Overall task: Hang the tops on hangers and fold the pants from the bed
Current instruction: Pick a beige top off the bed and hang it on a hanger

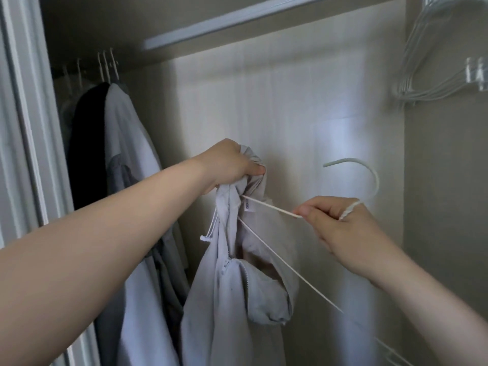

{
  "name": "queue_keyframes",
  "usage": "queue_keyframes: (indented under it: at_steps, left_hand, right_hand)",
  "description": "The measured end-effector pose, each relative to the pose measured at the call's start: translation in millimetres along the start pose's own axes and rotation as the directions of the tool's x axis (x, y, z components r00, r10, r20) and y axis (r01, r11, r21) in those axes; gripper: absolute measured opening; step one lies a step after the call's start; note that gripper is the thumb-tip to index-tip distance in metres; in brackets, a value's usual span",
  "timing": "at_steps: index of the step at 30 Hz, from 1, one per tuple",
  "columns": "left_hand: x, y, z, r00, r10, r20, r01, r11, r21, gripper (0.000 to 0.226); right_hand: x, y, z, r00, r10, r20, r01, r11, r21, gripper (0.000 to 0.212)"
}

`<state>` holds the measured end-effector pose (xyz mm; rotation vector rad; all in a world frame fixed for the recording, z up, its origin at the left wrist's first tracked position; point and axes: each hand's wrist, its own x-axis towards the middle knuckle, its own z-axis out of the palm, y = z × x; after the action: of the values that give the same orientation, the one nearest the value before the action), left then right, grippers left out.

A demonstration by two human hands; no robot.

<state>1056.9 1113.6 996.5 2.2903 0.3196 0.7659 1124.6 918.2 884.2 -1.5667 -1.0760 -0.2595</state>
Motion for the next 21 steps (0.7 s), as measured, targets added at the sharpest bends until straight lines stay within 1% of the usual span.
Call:
queue_keyframes:
  at_steps: [2,4,6,7,9,11,13,14,17,19,21]
  left_hand:
    - [-11.0,-1.7,2.7,1.0,-0.005,0.023,0.006,0.998,-0.061,0.033]
    - [-21.9,-4.7,6.3,0.998,0.008,0.058,-0.002,0.995,-0.095,0.031]
    - [-34.0,-7.7,8.6,0.996,0.035,0.083,-0.024,0.991,-0.128,0.021]
    - [-40.8,-8.4,8.6,0.995,0.046,0.088,-0.034,0.991,-0.131,0.02]
    - [-57.3,-7.6,7.4,0.996,0.043,0.076,-0.035,0.994,-0.099,0.016]
    - [-79.8,-2.5,5.9,0.998,0.032,0.056,-0.029,0.998,-0.059,0.01]
    - [-107.1,8.2,6.4,0.999,0.018,0.045,-0.015,0.998,-0.065,0.01]
    - [-121.6,14.6,8.1,0.999,0.006,0.052,-0.001,0.996,-0.087,0.01]
    - [-168.7,42.5,19.9,0.998,-0.021,0.052,0.029,0.99,-0.141,0.022]
    - [-201.5,67.2,29.6,0.999,-0.032,0.029,0.036,0.984,-0.172,0.013]
    - [-237.0,92.2,41.4,0.998,-0.059,-0.001,0.058,0.978,-0.201,0.009]
  right_hand:
    - [-8.0,-1.7,6.7,1.0,0.008,-0.001,-0.008,1.0,-0.024,0.023]
    - [-20.8,-1.2,13.2,0.999,0.005,-0.048,-0.005,1.0,-0.006,0.022]
    - [-38.0,-3.2,17.4,0.994,0.016,-0.112,-0.007,0.996,0.085,0.023]
    - [-47.6,-5.8,18.3,0.992,0.026,-0.127,-0.009,0.992,0.129,0.024]
    - [-66.6,-14.1,17.6,0.993,0.054,-0.106,-0.036,0.986,0.16,0.025]
    - [-84.9,-23.1,11.2,0.992,0.12,-0.049,-0.107,0.97,0.218,0.025]
    - [-102.5,-32.3,-0.3,0.979,0.202,0.027,-0.201,0.934,0.295,0.023]
    - [-112.0,-37.2,-6.4,0.974,0.22,0.051,-0.225,0.926,0.303,0.023]
    - [-145.6,-48.8,-25.6,0.98,0.198,0.021,-0.194,0.928,0.317,0.023]
    - [-171.2,-56.1,-42.4,0.986,0.166,-0.007,-0.154,0.927,0.342,0.025]
    - [-199.5,-63.3,-64.2,0.989,0.146,0.035,-0.148,0.913,0.381,0.025]
